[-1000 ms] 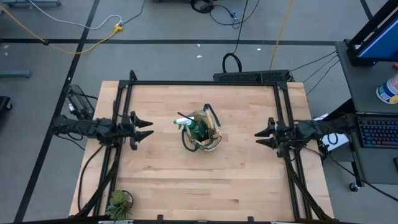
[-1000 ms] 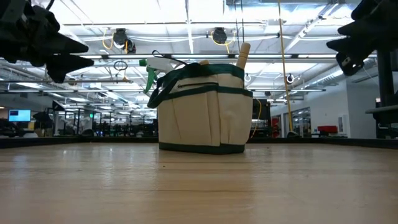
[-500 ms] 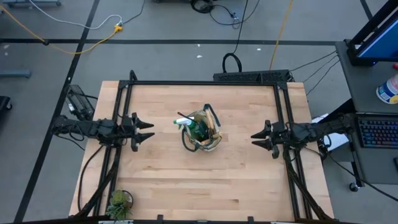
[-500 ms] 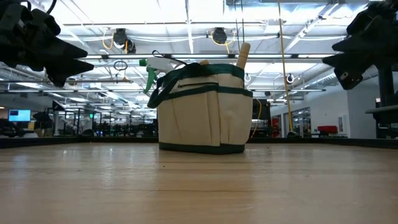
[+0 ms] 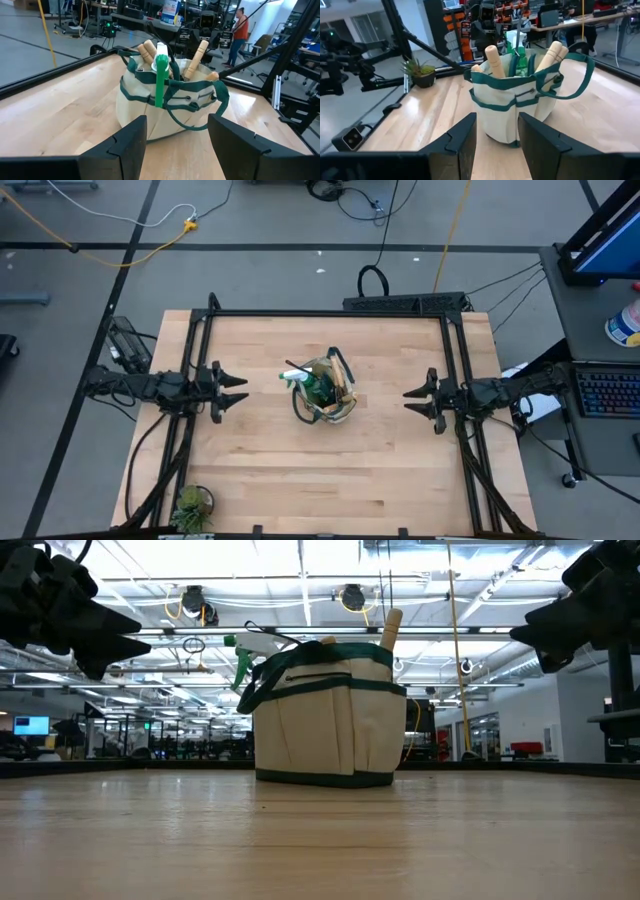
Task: Pick & Place Garden tools in Gardening bag
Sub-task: Return to Home Position
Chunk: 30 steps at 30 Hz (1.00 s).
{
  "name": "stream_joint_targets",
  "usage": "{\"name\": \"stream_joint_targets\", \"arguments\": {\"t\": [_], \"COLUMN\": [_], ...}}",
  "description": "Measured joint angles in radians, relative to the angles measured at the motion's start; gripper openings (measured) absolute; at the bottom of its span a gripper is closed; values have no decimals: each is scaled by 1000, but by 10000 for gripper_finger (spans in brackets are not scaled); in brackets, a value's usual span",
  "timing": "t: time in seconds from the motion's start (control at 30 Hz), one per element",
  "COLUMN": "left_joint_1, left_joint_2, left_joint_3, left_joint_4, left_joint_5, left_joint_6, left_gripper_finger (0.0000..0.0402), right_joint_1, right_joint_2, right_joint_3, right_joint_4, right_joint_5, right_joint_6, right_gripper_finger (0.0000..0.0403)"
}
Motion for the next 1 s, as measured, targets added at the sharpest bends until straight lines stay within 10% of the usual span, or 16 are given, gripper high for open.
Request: {"name": "stream_joint_targets", "arguments": {"t": [1.0], "left_joint_1": [0], "left_joint_2": [0], "left_joint_3": [0], "left_joint_4": [1], "left_joint_5": [-1], "left_joint_6": [-1], "left_gripper_finger": [216], "right_joint_1": [0], "right_joint_2": [0], "right_joint_3": [-8], "right_joint_4": [132], "right_joint_5": [0], "right_joint_6": [-13], "right_gripper_finger": [134]}}
